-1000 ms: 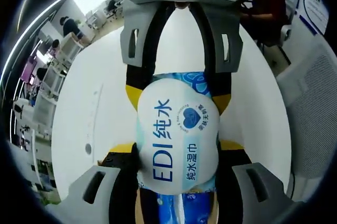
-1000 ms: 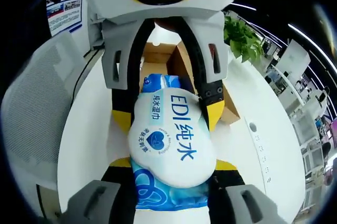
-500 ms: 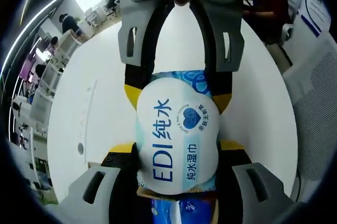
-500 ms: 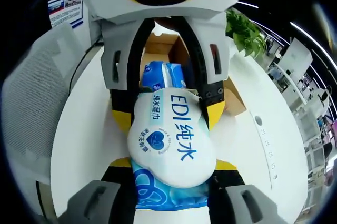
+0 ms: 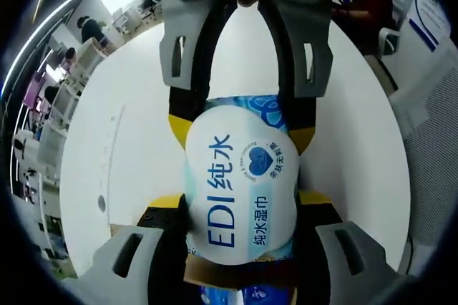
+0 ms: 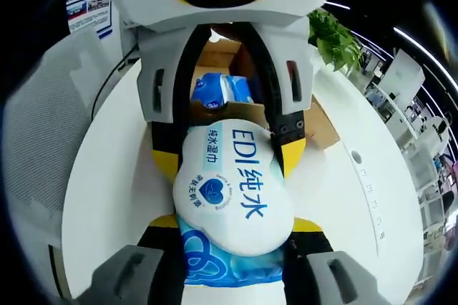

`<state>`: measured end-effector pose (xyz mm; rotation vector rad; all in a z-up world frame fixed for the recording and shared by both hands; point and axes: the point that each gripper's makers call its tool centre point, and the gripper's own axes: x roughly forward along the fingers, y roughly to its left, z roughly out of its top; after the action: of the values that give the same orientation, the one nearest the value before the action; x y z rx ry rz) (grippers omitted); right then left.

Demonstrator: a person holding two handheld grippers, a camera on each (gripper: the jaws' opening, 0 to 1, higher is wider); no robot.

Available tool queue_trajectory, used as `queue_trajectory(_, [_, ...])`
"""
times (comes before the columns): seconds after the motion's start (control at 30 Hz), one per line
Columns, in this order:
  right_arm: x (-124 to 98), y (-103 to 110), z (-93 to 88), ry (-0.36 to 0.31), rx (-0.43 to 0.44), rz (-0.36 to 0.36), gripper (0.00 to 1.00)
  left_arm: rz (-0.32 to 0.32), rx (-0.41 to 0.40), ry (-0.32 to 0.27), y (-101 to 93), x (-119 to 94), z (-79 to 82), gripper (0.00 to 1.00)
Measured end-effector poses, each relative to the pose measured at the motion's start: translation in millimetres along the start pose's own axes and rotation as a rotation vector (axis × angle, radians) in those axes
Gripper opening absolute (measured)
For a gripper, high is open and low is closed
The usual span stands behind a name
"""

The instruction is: Operate the shoe box by opening the lid, removing the specified soft item, and placing it in the target area until the item is outside and the box remains undamaged.

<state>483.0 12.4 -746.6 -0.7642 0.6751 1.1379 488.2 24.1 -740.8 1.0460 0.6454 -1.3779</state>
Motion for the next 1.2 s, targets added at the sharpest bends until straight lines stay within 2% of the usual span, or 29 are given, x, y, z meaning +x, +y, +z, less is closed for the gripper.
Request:
queue_trajectory(0.77, [15,7,-9.1,-0.008,-0.002,0.0,0.51,-0.012,0.004,0.006,-6.0,15,-9.9,0.59])
queue_trajectory(1.2, [21,9,-14.3,-0.011,-0.01,-0.014,0.53,-0.005,0.016,-0.021,-7.4,21,-11.7,0.6])
